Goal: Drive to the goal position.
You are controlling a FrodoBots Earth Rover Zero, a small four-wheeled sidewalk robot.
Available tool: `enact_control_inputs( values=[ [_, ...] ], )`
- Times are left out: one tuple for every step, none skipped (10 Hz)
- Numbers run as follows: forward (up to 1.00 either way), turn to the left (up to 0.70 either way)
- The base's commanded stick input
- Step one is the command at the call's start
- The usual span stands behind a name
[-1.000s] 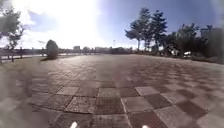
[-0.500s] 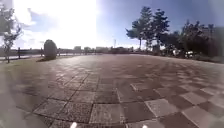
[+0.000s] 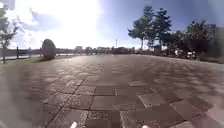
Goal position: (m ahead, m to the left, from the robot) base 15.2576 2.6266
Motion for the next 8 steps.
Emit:
enact_control_inputs(
  values=[
    [1.0, 0.0],
    [1.0, 0.0],
    [1.0, 0.0],
    [1.0, 0.0],
    [1.0, 0.0],
    [1.0, 0.0],
    [1.0, 0.0],
    [1.0, 0.0]
  ],
)
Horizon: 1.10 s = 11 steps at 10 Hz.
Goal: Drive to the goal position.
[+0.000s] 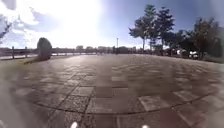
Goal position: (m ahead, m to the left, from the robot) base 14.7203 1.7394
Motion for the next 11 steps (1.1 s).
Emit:
enact_control_inputs(
  values=[
    [1.0, 0.0],
    [1.0, 0.0],
    [1.0, 0.0],
    [1.0, 0.0],
    [1.0, 0.0],
    [1.0, 0.0],
    [1.0, 0.0],
    [1.0, 0.0],
    [1.0, 0.0],
    [1.0, 0.0],
    [1.0, 0.0]
  ],
)
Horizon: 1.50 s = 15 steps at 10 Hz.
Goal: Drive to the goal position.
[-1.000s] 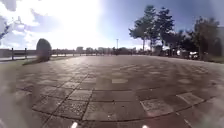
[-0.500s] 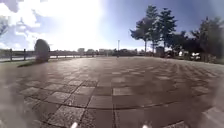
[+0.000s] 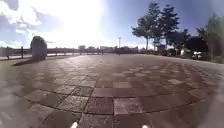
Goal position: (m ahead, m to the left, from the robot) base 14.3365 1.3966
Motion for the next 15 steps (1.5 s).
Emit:
enact_control_inputs(
  values=[
    [1.0, -0.2],
    [1.0, -0.4],
    [1.0, -0.4],
    [1.0, 0.0],
    [1.0, 0.0],
    [1.0, 0.0],
    [1.0, 0.0],
    [1.0, 0.0],
    [1.0, 0.0],
    [1.0, 0.0],
    [1.0, 0.0],
    [1.0, 0.0],
    [1.0, 0.0],
    [1.0, 0.0],
    [1.0, 0.0]
  ],
)
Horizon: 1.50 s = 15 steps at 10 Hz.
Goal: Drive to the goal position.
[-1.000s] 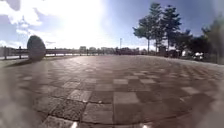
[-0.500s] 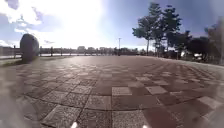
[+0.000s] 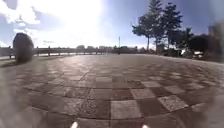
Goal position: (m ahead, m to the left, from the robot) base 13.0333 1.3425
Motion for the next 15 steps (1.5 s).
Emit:
enact_control_inputs(
  values=[
    [1.0, -0.09],
    [1.0, -0.26],
    [1.0, -0.35],
    [1.0, -0.4],
    [1.0, -0.09],
    [1.0, 0.0],
    [1.0, 0.0],
    [1.0, 0.0],
    [1.0, 0.0],
    [1.0, 0.0],
    [1.0, 0.0],
    [1.0, 0.0],
    [1.0, 0.0],
    [1.0, 0.0],
    [1.0, 0.0]
  ],
)
